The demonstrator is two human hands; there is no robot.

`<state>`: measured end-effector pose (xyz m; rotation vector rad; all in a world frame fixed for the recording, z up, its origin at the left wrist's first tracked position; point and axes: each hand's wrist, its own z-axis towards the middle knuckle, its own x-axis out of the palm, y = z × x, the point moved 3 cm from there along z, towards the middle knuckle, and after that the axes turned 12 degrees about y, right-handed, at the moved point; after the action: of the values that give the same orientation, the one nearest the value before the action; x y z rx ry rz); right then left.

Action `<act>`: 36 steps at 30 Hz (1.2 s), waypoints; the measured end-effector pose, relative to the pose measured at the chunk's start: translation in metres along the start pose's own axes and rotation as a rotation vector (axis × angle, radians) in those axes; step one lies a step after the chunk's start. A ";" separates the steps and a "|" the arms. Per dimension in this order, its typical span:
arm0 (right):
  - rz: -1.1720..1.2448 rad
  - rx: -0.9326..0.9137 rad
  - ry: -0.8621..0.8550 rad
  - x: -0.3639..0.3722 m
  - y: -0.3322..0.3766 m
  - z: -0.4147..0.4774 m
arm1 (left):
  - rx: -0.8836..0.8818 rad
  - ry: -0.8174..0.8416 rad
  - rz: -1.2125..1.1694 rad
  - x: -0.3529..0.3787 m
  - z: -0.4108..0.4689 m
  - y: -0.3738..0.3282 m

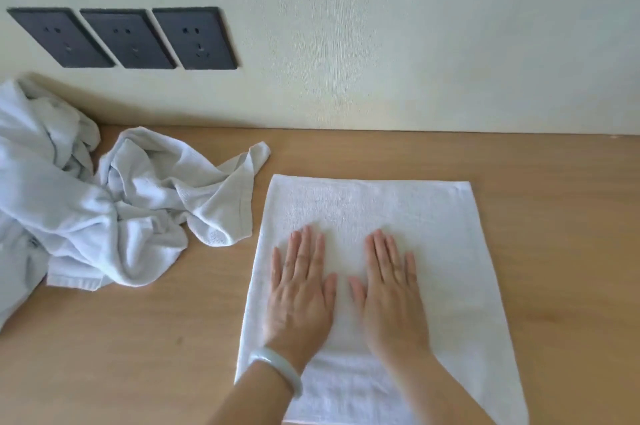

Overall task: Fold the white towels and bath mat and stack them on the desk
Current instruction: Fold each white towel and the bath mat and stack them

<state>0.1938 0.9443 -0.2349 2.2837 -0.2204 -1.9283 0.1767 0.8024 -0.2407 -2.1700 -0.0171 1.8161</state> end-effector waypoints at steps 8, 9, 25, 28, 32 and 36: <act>-0.014 0.384 0.036 -0.018 -0.116 -0.049 | -0.226 -0.016 -0.024 -0.017 -0.024 0.048; -0.001 0.388 0.011 -0.020 -0.107 -0.052 | -0.192 -0.018 -0.017 -0.019 -0.030 0.035; -0.023 -0.052 0.158 -0.008 -0.094 -0.118 | -0.036 0.129 0.037 -0.010 -0.100 0.044; 0.057 -0.165 0.171 -0.018 -0.095 -0.121 | 0.035 0.155 0.058 -0.020 -0.107 0.048; 0.066 -0.350 0.208 -0.029 -0.096 -0.145 | 0.345 0.235 0.174 -0.028 -0.135 0.029; -0.092 -0.455 0.187 -0.023 -0.106 -0.155 | 0.515 0.235 0.272 -0.025 -0.142 0.030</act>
<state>0.3447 1.0551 -0.2089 2.1661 0.3177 -1.5812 0.3033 0.7360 -0.2034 -2.0505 0.7438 1.4606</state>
